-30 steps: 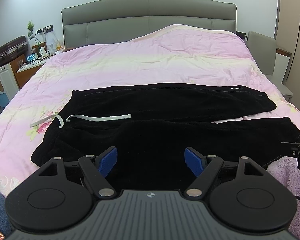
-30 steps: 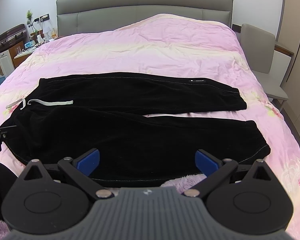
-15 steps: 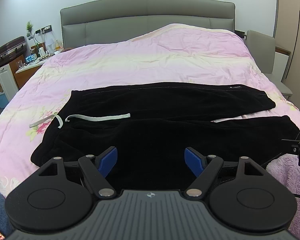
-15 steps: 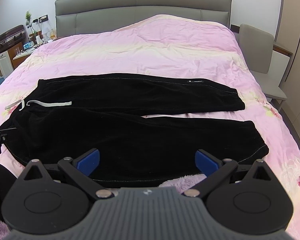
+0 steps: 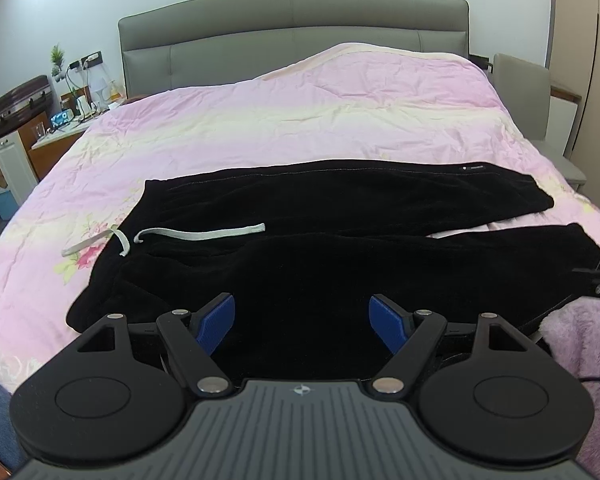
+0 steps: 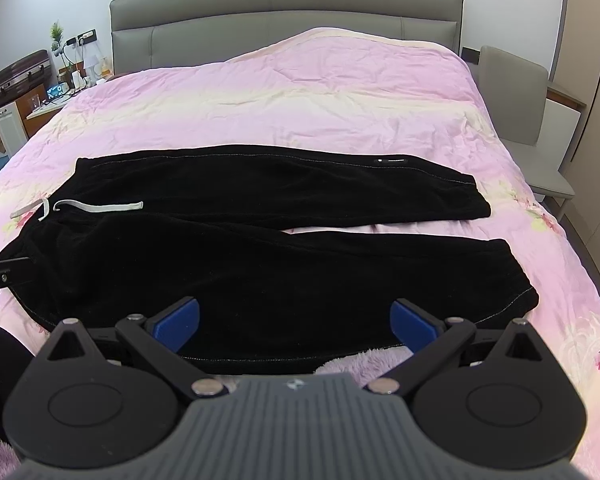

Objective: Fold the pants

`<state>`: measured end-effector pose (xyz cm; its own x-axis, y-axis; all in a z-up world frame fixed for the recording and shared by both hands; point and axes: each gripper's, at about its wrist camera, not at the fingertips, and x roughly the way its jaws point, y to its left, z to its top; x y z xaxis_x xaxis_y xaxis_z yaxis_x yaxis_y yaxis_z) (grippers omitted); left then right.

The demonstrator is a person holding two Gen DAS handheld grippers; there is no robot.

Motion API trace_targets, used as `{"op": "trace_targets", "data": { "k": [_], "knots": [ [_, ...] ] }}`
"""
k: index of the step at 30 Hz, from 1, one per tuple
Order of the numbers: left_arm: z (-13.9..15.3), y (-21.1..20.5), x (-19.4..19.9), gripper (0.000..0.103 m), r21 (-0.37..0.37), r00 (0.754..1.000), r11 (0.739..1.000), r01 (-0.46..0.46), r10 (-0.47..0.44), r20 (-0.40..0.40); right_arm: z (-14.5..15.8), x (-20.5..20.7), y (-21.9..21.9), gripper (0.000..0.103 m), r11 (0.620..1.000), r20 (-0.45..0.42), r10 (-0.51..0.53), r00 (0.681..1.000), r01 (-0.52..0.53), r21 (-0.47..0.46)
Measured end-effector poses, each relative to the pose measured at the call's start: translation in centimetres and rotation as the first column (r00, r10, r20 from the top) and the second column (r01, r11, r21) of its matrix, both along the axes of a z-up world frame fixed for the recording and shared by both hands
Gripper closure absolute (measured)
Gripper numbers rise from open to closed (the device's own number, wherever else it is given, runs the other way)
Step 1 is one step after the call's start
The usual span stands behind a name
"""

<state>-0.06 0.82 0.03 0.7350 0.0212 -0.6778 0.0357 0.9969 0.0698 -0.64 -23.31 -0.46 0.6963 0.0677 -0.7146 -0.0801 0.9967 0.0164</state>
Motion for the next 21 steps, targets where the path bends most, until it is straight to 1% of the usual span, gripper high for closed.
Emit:
{"op": "trace_targets", "data": {
  "k": [3,6,7,8,10,13,14,15,18,21],
  "knots": [
    [0.1,1.4,0.3,0.021,0.043,0.999,0.999,0.033,-0.033,-0.013,0.0,0.2,-1.0,0.005,1.0,0.027,0.027,0.999,-0.027,0.005],
    [0.4,3.8,0.7,0.024,0.063,0.998,0.996,0.061,-0.06,-0.026,0.2,0.9,-3.0,0.005,0.999,0.065,0.043,0.997,-0.042,-0.007],
    [0.5,4.6,0.9,0.025,0.074,0.997,0.995,0.071,-0.069,-0.036,0.2,1.3,-3.7,0.007,0.999,0.065,0.038,0.997,-0.037,-0.022],
    [0.5,5.4,1.1,0.025,0.089,0.996,0.992,0.084,-0.08,-0.044,0.2,1.7,-4.5,0.011,0.999,0.063,0.037,0.997,-0.034,-0.039],
    [0.4,7.0,1.6,0.026,0.134,0.993,0.985,0.109,-0.101,-0.068,0.1,2.7,-6.0,0.017,0.997,0.043,0.042,0.998,-0.039,-0.061],
    [0.0,9.6,2.8,0.028,0.2,0.991,0.974,0.109,-0.091,-0.098,-0.6,4.5,-8.1,0.024,0.995,-0.004,0.032,0.999,-0.032,-0.094],
    [-0.1,10.6,3.5,0.028,0.202,0.991,0.974,0.105,-0.085,-0.106,-0.9,5.0,-8.8,0.024,0.994,-0.015,0.026,1.0,-0.027,-0.105],
    [-0.2,11.7,4.3,0.029,0.186,0.991,0.978,0.094,-0.073,-0.113,-1.3,5.6,-9.4,0.024,0.993,-0.025,0.019,1.0,-0.021,-0.113],
    [-1.0,15.4,7.2,0.031,0.112,0.991,0.992,0.058,-0.043,-0.13,-2.8,8.0,-11.8,0.024,0.994,-0.066,-0.02,0.998,0.013,-0.106],
    [-2.4,18.7,10.6,0.031,0.053,0.987,0.999,0.005,0.003,-0.159,-5.0,11.0,-13.7,0.03,0.994,-0.135,-0.063,0.989,0.05,-0.095]
  ]
}}
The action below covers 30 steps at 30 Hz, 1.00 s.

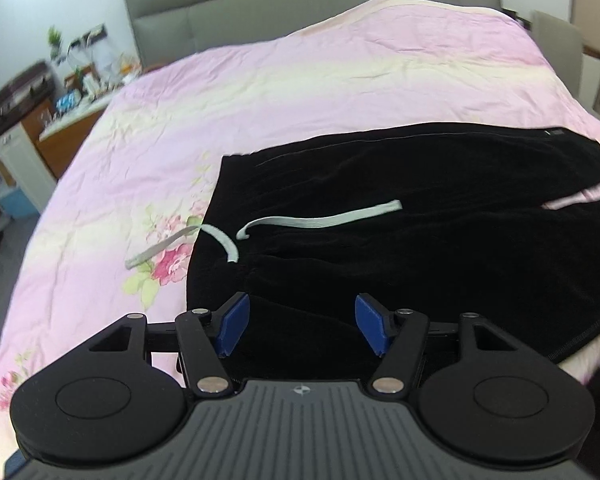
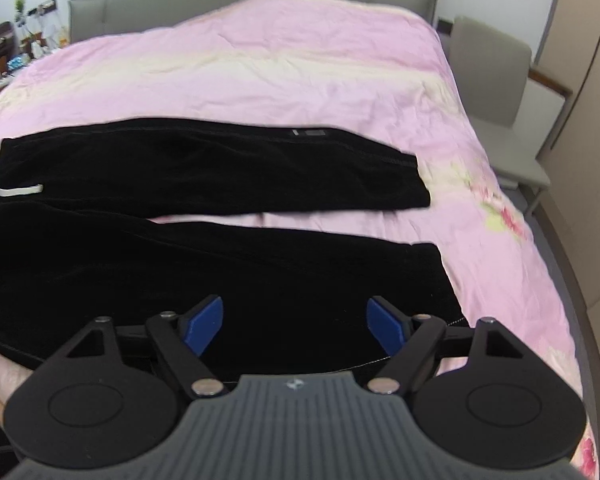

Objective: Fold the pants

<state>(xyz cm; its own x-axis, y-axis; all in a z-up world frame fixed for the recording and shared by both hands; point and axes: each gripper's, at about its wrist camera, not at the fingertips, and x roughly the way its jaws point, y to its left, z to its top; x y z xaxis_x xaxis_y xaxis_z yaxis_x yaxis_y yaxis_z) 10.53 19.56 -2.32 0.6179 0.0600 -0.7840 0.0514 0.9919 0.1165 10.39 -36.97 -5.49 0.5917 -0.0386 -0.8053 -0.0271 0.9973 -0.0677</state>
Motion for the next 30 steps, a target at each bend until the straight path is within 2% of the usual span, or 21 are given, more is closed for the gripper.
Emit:
{"op": "trace_targets", "data": {
  "k": [3,7,11,15,20,22,25,26,28,29,30],
  "knots": [
    [-1.9,2.9,3.4,0.03,-0.046,0.997,0.996,-0.072,0.071,-0.027,-2.2,2.8,-1.1,0.035,0.999,-0.078,-0.052,0.996,0.053,0.008],
    [-5.1,6.1,7.6,0.029,-0.102,0.99,0.988,-0.119,0.109,-0.095,-4.2,5.4,-0.4,0.035,0.997,-0.135,-0.068,0.989,0.073,0.033],
    [-8.5,7.6,11.3,0.025,-0.094,0.986,0.988,-0.123,0.111,-0.123,-6.0,7.6,2.3,0.034,0.999,-0.182,-0.024,0.983,0.031,0.037],
    [-11.3,9.0,14.0,0.023,-0.104,0.98,0.987,-0.126,0.107,-0.165,-7.7,9.2,4.4,0.034,1.0,-0.229,-0.007,0.974,0.013,0.028],
    [-14.3,10.2,16.0,0.012,-0.161,0.978,0.984,-0.074,0.04,-0.203,-9.2,10.9,6.4,0.034,1.0,-0.252,0.009,0.968,-0.01,-0.005],
    [-15.3,10.3,16.5,0.012,-0.177,0.975,0.983,-0.047,0.007,-0.221,-9.8,11.5,7.1,0.034,1.0,-0.257,0.012,0.966,-0.019,-0.025],
    [-15.5,10.4,16.6,0.024,-0.201,0.976,0.978,-0.063,0.019,-0.215,-10.6,12.3,8.1,0.034,0.998,-0.268,0.024,0.963,-0.037,-0.045],
    [-15.3,10.3,16.5,0.034,-0.181,0.978,0.981,-0.068,0.03,-0.207,-10.8,12.5,8.3,0.034,0.998,-0.27,0.029,0.962,-0.045,-0.053],
    [-14.2,10.0,15.9,0.048,-0.156,0.981,0.984,-0.083,0.053,-0.184,-11.1,12.6,8.7,0.034,0.996,-0.272,0.04,0.961,-0.061,-0.069],
    [-13.5,9.8,15.5,0.071,-0.131,0.984,0.987,-0.095,0.073,-0.163,-11.3,12.7,8.8,0.034,0.995,-0.273,0.043,0.961,-0.067,-0.076],
    [-12.5,9.7,15.2,0.082,-0.113,0.986,0.989,-0.101,0.084,-0.145,-11.3,12.7,8.7,0.034,0.994,-0.275,0.043,0.96,-0.068,-0.081]
  ]
}}
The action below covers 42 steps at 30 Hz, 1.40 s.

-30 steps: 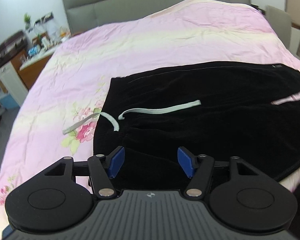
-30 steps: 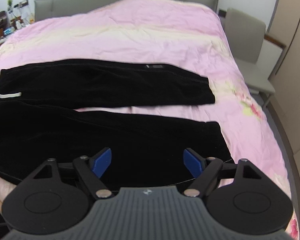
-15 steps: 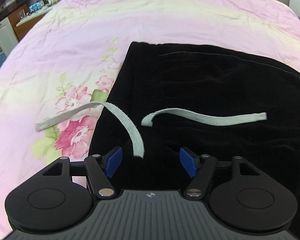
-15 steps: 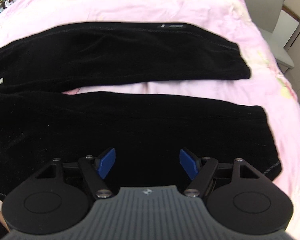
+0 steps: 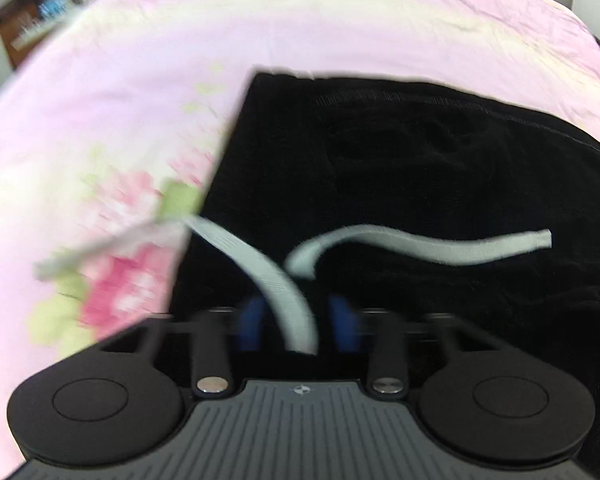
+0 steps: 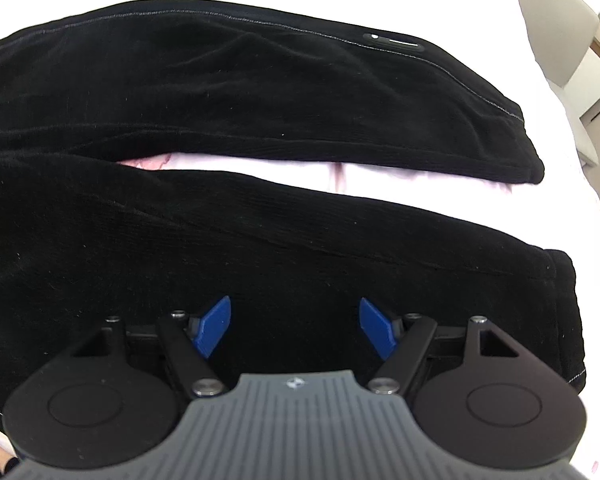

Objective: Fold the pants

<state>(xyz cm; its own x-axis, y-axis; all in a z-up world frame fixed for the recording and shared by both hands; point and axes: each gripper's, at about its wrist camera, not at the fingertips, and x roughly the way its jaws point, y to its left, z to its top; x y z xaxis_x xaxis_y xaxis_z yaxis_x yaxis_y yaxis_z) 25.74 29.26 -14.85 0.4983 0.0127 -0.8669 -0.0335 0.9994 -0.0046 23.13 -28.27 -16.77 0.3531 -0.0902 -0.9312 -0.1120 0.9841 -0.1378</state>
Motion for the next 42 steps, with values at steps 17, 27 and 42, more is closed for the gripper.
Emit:
{"op": "trace_targets", "data": {
  "k": [17,27,42],
  "knots": [
    [-2.4,5.6,2.2,0.06,-0.427,0.96,0.872,-0.241,0.15,-0.235,0.7,-1.9,1.3,0.029,0.997,0.046,0.03,0.999,-0.026,-0.076],
    [5.8,1.6,0.0,0.092,-0.165,0.978,0.966,-0.199,0.208,0.034,0.2,-1.5,0.3,0.027,0.997,0.007,-0.031,0.999,0.032,-0.074],
    [-0.4,1.9,1.4,0.061,0.121,0.97,0.97,-0.21,0.222,-0.102,-0.7,-2.0,-4.0,0.019,0.981,-0.153,-0.16,0.975,0.175,0.085]
  ]
}}
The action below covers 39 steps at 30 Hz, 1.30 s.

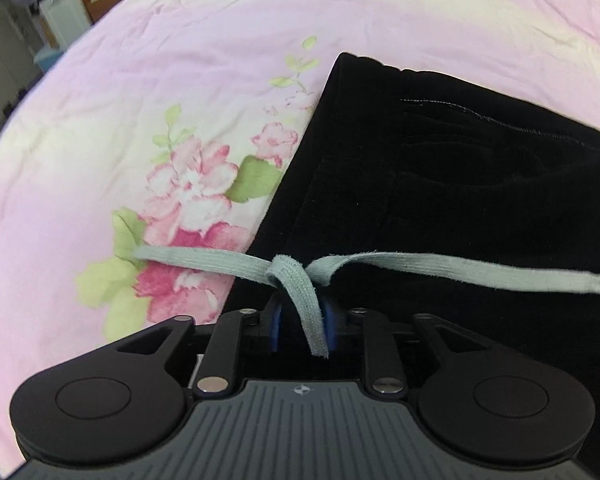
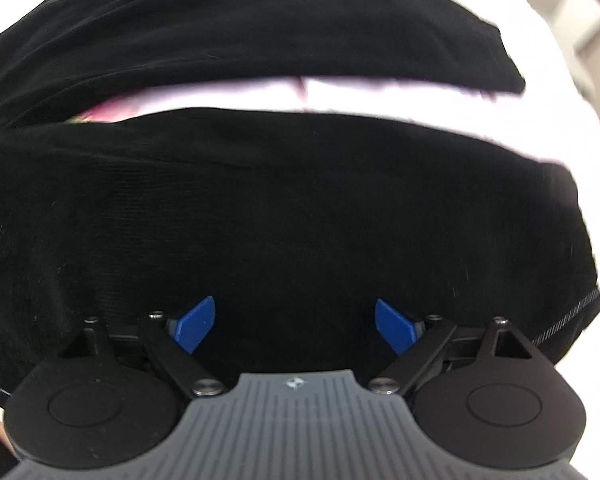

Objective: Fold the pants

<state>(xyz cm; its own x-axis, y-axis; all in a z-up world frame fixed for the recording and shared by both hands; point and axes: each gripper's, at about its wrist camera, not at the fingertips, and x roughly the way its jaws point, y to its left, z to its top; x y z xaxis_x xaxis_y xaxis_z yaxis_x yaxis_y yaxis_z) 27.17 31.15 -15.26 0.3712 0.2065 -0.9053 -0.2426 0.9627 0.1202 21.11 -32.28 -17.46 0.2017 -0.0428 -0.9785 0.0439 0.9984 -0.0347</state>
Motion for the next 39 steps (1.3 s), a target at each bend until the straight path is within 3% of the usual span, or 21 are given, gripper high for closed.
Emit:
{"op": "trace_targets", "data": {
  "k": [2,3,7,9,11,15,19,24,28,31,33,36,38,39],
  "knots": [
    [1.7,-0.7,-0.6,0.051,0.085,0.999,0.996,0.035,-0.035,-0.005,0.4,-0.1,-1.5,0.019,0.998,-0.011,-0.051,0.999,0.052,0.048],
    [2.6,-0.9,-1.3,0.05,0.11,0.999,0.993,0.052,-0.053,0.005,0.7,-0.3,-2.1,0.019,0.996,-0.011,-0.065,0.998,0.065,0.059],
    [6.3,-1.4,-4.7,0.047,0.121,0.989,0.984,0.132,-0.138,0.046,2.8,-1.1,-5.0,0.019,0.996,0.012,-0.077,0.997,0.076,0.054],
    [8.0,-2.8,-6.8,0.047,0.156,0.973,0.964,0.213,-0.224,0.051,3.8,-1.6,-6.3,0.019,0.996,0.029,-0.087,0.996,0.086,0.037],
    [8.9,-4.4,-8.8,0.047,0.21,0.944,0.925,0.317,-0.329,0.022,5.0,-2.3,-7.4,0.02,0.997,0.055,-0.071,0.996,0.07,0.022],
    [9.1,-7.3,-12.5,0.046,0.286,0.86,0.816,0.503,-0.506,-0.069,6.3,-3.5,-8.8,0.024,0.999,0.076,0.03,0.997,-0.028,-0.021],
    [7.4,-9.3,-15.0,0.045,0.317,0.752,0.684,0.656,-0.63,-0.197,6.8,-4.6,-9.8,0.031,0.978,0.057,0.199,0.978,-0.195,-0.072],
    [3.7,-11.9,-17.4,0.041,0.352,0.588,0.475,0.806,-0.712,-0.385,7.4,-6.0,-10.3,0.031,0.928,0.056,0.353,0.934,-0.342,-0.144],
    [0.0,-13.1,-17.9,0.037,0.381,0.477,0.313,0.87,-0.73,-0.49,7.4,-6.7,-10.2,0.032,0.87,0.021,0.468,0.883,-0.457,-0.186],
    [-2.9,-14.1,-18.4,0.033,0.394,0.376,0.157,0.906,-0.726,-0.575,6.9,-7.5,-10.3,0.031,0.805,-0.013,0.566,0.824,-0.557,-0.205],
    [-4.5,-14.7,-19.0,0.029,0.384,0.304,0.06,0.922,-0.727,-0.616,6.6,-8.3,-10.2,0.031,0.745,-0.045,0.64,0.767,-0.634,-0.208],
    [-6.2,-14.9,-20.1,0.025,0.389,0.204,-0.092,0.917,-0.729,-0.654,5.8,-10.0,-9.5,0.031,0.619,-0.111,0.751,0.651,-0.752,-0.226],
    [-7.4,-14.9,-20.5,0.022,0.397,0.17,-0.158,0.904,-0.72,-0.673,4.8,-10.6,-9.3,0.032,0.536,-0.148,0.805,0.575,-0.81,-0.236],
    [-7.9,-14.8,-20.6,0.022,0.396,0.162,-0.167,0.903,-0.721,-0.673,4.5,-11.0,-9.1,0.032,0.5,-0.153,0.828,0.54,-0.833,-0.237]
  ]
}}
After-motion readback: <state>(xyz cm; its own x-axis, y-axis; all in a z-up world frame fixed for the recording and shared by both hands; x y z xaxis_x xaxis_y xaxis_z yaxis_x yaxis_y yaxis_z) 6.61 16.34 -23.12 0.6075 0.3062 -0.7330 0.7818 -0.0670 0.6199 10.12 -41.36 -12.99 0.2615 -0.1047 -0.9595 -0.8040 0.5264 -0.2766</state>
